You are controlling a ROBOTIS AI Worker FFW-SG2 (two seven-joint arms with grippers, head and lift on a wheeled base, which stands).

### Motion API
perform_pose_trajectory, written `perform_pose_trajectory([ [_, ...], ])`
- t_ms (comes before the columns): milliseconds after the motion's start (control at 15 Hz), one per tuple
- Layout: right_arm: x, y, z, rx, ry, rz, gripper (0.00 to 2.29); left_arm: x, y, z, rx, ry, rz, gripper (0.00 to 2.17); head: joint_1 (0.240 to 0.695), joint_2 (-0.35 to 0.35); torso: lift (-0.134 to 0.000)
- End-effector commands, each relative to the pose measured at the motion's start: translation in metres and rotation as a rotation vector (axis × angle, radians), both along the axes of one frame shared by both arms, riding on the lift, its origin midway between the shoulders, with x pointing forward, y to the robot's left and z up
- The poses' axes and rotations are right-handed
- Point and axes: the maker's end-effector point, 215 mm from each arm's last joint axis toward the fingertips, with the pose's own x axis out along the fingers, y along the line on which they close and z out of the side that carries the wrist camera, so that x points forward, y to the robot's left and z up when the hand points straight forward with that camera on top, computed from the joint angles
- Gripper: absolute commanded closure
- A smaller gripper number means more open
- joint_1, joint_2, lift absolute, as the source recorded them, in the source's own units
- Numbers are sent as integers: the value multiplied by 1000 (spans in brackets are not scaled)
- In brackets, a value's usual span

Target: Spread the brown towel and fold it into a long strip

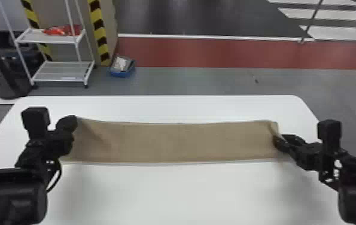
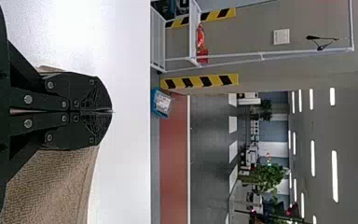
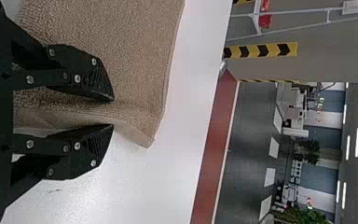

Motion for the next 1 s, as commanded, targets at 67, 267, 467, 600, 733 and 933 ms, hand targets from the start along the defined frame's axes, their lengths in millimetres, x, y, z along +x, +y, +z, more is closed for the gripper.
perform_pose_trajectory([
  [67,2,-2,6,1,-18,-3,1146,0,2,0,-1,1,4,1663,695,-51,-116],
  [267,4,-7,15,-1,-41,-10,1133,0,3,5,-1,-5,6,1663,695,-51,-116],
  [467,2,-16,23,-12,-62,-26,1129,2,2,10,0,-11,8,1663,695,-54,-116],
  [600,3,-20,30,-19,-78,-37,1129,6,4,18,1,-25,17,1663,695,-60,-116],
  [733,3,-22,31,-25,-79,-40,1008,12,0,25,5,-35,11,1663,695,-64,-116],
  [933,7,-16,32,-35,-76,-26,1011,23,-11,25,22,-28,-9,1663,695,-71,-116],
])
